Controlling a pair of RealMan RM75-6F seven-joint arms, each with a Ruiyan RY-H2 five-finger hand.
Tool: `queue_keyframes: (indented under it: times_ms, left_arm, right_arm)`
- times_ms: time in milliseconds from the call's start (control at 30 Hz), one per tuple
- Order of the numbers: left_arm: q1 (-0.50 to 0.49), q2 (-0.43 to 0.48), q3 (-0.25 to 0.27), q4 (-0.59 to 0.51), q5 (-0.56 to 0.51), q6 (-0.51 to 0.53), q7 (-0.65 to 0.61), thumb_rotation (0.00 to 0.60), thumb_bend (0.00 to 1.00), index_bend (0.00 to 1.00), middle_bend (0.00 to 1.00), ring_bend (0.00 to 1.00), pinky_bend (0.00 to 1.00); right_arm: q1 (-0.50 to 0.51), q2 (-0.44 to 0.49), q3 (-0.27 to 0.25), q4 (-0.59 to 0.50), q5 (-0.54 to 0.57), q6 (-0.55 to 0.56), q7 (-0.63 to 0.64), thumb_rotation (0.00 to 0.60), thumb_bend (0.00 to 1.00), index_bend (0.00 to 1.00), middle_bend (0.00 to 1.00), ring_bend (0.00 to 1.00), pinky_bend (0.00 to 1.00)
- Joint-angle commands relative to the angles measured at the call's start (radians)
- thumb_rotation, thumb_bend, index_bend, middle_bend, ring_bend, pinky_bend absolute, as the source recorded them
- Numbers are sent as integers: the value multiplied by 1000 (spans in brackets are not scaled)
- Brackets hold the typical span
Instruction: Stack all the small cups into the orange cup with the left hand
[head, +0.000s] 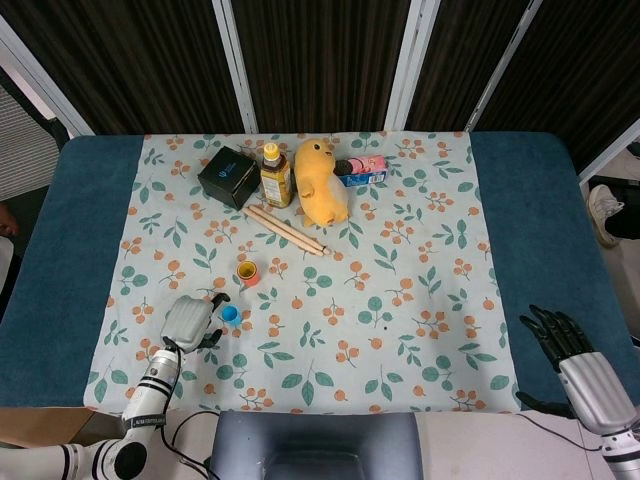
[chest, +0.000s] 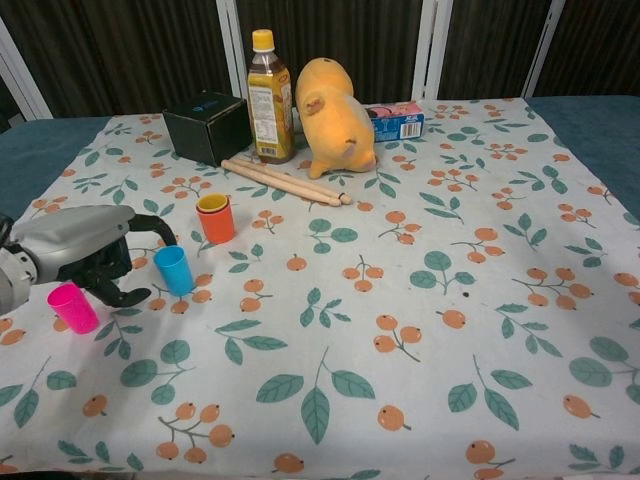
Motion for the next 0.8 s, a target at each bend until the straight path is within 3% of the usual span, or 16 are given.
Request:
queue_keyframes:
  times_ms: [33,433,800]
  left_arm:
    - [-4,-7,-7,9,-6,-11,-5,600,323,333,1000,1000,1000]
    - [-20,-36,-40,40,-32,-53,-33,600,323,348,1000,1000,1000]
    - [-21,-35,-52,57,-36,-61,-52,600,332,546,1000,1000,1000]
  right_arm:
    - [0,-1,0,0,0,0,-2,600,118,0,0,0,0]
    - [3,-5,3,-3,9,-9,-13,600,118,0,0,0,0]
    - [2,-6,4,-3,10,-8,-14,600,117,0,0,0,0]
